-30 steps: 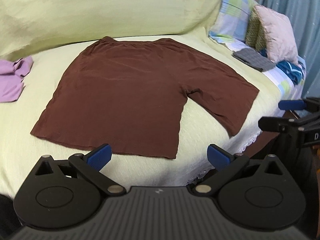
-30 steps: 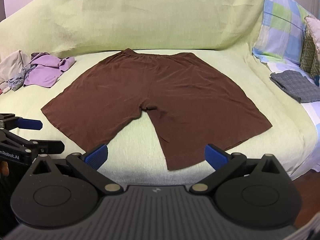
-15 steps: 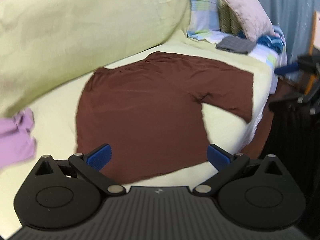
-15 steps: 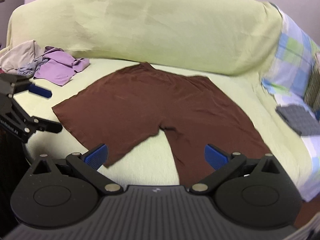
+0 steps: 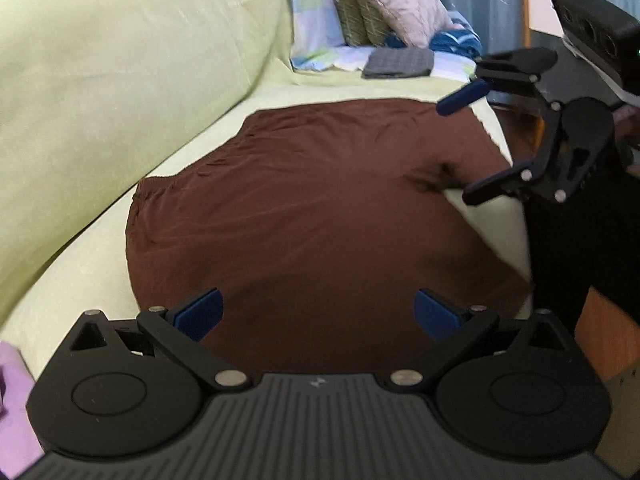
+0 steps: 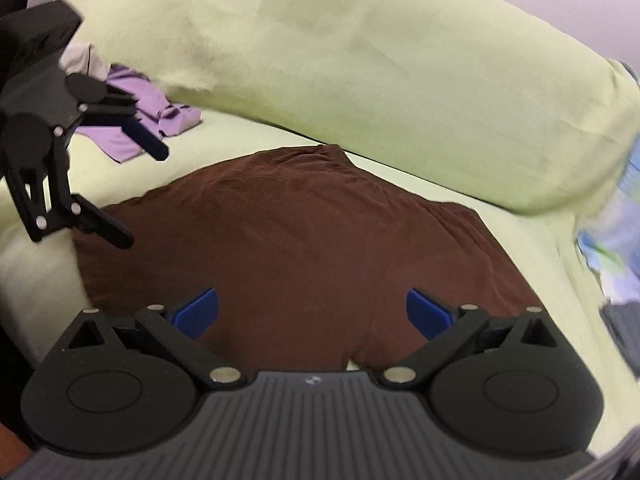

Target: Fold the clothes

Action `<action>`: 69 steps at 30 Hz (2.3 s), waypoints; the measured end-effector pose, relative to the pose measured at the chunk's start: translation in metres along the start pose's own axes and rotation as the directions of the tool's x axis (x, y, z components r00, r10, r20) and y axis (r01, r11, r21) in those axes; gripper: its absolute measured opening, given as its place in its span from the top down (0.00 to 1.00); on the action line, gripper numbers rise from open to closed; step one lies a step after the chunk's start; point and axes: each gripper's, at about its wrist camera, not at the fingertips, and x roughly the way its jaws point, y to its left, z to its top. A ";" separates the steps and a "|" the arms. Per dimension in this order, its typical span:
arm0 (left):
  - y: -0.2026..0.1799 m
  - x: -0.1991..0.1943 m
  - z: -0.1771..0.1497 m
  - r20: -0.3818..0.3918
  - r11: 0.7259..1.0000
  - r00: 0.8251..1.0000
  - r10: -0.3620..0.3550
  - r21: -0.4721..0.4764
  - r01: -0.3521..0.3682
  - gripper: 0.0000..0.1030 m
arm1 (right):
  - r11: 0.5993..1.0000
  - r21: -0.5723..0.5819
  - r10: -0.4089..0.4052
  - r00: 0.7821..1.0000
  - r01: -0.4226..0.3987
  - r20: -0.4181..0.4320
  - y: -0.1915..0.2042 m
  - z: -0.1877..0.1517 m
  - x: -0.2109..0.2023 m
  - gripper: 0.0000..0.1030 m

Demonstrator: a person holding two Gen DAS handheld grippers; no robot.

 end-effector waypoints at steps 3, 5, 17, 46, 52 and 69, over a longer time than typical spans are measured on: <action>0.021 -0.007 0.000 -0.046 0.999 0.999 -0.026 0.022 0.027 0.01 | 1.000 0.017 0.000 0.998 0.001 -0.069 0.001 0.012 0.012 0.04; 0.028 -0.015 0.000 -0.065 0.994 0.998 -0.016 0.106 0.023 0.01 | 1.000 0.003 -0.023 0.992 0.024 -0.125 0.008 0.026 0.013 0.04; 0.117 -0.110 0.018 -0.043 0.818 0.983 -0.179 0.549 0.173 0.01 | 0.978 0.025 -0.195 0.954 0.206 -0.229 0.104 0.128 -0.027 0.04; 0.230 0.093 0.023 0.004 -0.036 0.956 -0.293 0.999 -0.015 0.01 | 0.858 0.261 -0.327 0.863 0.442 -0.385 0.230 0.152 0.063 0.20; 0.244 0.139 0.024 0.047 -0.175 0.937 -0.346 0.978 -0.113 0.03 | 0.829 0.300 -0.333 0.847 0.473 -0.415 0.240 0.142 0.079 0.20; 0.238 0.190 0.029 0.017 -0.389 0.868 -0.496 0.890 -0.240 0.11 | 0.825 0.243 -0.359 0.805 0.510 -0.471 0.256 0.123 0.112 0.20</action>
